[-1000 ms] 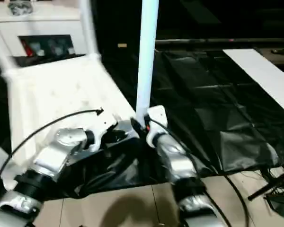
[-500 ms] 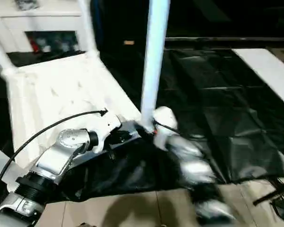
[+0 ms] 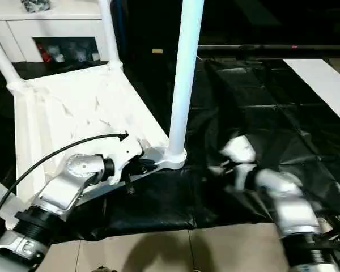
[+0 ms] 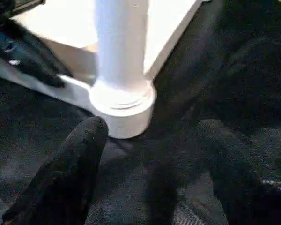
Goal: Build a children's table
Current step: Rotate leg to tighten
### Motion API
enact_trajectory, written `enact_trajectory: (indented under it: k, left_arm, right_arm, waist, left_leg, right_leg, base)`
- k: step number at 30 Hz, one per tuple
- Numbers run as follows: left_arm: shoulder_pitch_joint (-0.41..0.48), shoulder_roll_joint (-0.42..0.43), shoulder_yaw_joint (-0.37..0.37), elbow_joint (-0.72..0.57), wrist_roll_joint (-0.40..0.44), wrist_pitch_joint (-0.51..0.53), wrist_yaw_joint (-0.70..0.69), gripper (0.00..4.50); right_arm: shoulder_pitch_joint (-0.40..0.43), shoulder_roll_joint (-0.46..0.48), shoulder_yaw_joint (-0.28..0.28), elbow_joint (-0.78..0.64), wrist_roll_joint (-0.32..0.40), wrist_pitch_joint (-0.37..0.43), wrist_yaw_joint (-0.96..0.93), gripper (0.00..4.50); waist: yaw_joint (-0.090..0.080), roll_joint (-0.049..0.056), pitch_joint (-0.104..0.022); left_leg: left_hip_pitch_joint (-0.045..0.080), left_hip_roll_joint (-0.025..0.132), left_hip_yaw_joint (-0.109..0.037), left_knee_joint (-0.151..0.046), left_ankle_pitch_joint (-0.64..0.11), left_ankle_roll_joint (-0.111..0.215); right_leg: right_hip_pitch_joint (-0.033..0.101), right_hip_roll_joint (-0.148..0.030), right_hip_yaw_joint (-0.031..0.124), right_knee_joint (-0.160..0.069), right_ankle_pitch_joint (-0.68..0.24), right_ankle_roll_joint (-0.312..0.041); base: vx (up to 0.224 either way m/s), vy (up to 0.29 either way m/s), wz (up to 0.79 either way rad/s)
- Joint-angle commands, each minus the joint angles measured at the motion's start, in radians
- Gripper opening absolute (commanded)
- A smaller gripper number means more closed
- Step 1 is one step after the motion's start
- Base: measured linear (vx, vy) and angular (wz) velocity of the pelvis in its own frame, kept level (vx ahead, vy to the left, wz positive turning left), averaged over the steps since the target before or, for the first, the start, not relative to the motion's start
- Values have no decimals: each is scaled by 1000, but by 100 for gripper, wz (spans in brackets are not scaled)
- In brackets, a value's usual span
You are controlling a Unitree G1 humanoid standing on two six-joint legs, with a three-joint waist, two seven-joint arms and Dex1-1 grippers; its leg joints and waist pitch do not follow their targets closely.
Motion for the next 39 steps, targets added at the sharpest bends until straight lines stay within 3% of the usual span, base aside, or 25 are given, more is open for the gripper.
enact_trajectory:
  k: [1,4,10,15,20,22,23,24,25,27,29,31,32,34,37,39]
  left_arm:
    - [21,26,-59,-45,-29,-49,-134,0]
    - [33,55,-76,-68,-54,-82,-215,0]
    - [12,118,-98,-19,-46,-176,-318,0]
    - [-14,152,-102,34,-38,-222,-369,0]
    - [-40,159,-90,88,6,-267,-303,0]
    - [-45,147,-67,99,4,-261,-256,0]
    - [-39,140,-46,80,-24,-231,-254,27]
    - [-37,138,-40,73,-33,-222,-255,27]
    - [-30,140,-36,58,-44,-218,-261,27]
    - [-10,142,-16,16,-74,-213,-263,58]
    - [34,163,5,-72,-118,-183,-282,70]
    - [53,169,18,-112,-136,-170,-276,83]
    - [76,172,37,-155,-158,-159,-263,101]
    - [119,158,93,-232,-199,-139,-201,102]
    - [154,108,167,-284,-181,-119,-47,122]
    - [211,-20,280,-326,-111,-12,258,142]
  right_arm:
    - [-9,-17,-28,10,4,0,-25,339]
    - [-12,-16,-42,30,-5,-10,-54,339]
    - [-18,27,-70,55,-23,-21,-173,339]
    - [-7,66,-65,46,-22,-38,-214,339]
    - [0,94,-63,32,-14,-42,-244,339]
    - [5,111,-68,20,-7,-40,-254,339]
    - [11,122,-69,9,-3,-39,-262,341]
    - [13,125,-69,6,-1,-39,-265,341]
    - [16,130,-69,0,1,-36,-273,341]
    - [25,146,-74,-21,5,-35,-297,343]
    - [49,173,-84,-76,22,-10,-333,343]
    - [61,182,-88,-102,28,3,-349,343]
    - [76,192,-92,-131,28,14,-371,343]
    - [104,216,-103,-180,6,29,-438,343]
    - [128,237,-111,-222,-22,60,-519,343]
    - [181,263,-90,-300,-66,121,-595,343]
  waist:
    - [1,-6,-68]
    - [6,-4,-68]
    - [19,3,-64]
    - [19,6,-66]
    - [16,8,-65]
    - [17,7,-62]
    - [17,3,-61]
    - [16,4,-61]
    - [16,-1,-61]
    - [15,2,-60]
    - [12,-9,-61]
    - [8,-5,-61]
    - [3,-10,-60]
    - [3,-4,-60]
    - [-2,-3,-58]
    - [-4,-3,-58]
  left_leg:
    - [3,10,7,-53,-205,79]
    - [8,12,9,-53,-208,74]
    - [20,12,12,-59,-274,35]
    - [14,10,9,-61,-265,21]
    - [13,9,9,-60,-270,19]
    - [16,10,9,-62,-304,14]
    - [14,8,8,-63,-313,12]
    - [14,9,6,-64,-314,10]
    - [14,10,6,-65,-313,9]
    - [13,12,5,-66,-304,7]
    - [8,14,5,-68,-296,14]
    - [6,15,5,-68,-276,17]
    - [7,14,7,-67,-278,19]
    - [7,15,7,-68,-274,17]
    - [6,13,8,-68,-284,8]
    - [5,15,9,-67,-283,6]
  right_leg:
    - [54,-32,32,-74,-176,-222]
    - [50,-31,33,-72,-168,-233]
    - [41,-31,37,-80,-240,-205]
    - [48,-32,37,-75,-220,-194]
    - [50,-33,36,-75,-222,-198]
    - [46,-33,36,-80,-285,-183]
    - [46,-34,35,-82,-324,-171]
    - [47,-36,35,-84,-340,-166]
    - [44,-35,35,-86,-355,-160]
    - [44,-36,37,-84,-345,-160]
    - [44,-38,36,-81,-342,-164]
    - [44,-35,37,-75,-301,-172]
    - [42,-31,37,-75,-295,-172]
    - [41,-33,38,-74,-290,-174]
    - [41,-27,38,-74,-286,-166]
    - [43,-25,39,-74,-286,-150]
  base:
    - [0,0,0]
    - [0,0,0]
    - [0,0,0]
    - [0,0,0]
    - [0,0,0]
    - [0,0,0]
    - [0,0,0]
    - [0,0,0]
    - [0,0,0]
    - [0,0,0]
    - [0,0,0]
    - [0,0,0]
    - [0,0,0]
    - [0,0,0]
    - [0,0,0]
    - [0,0,0]
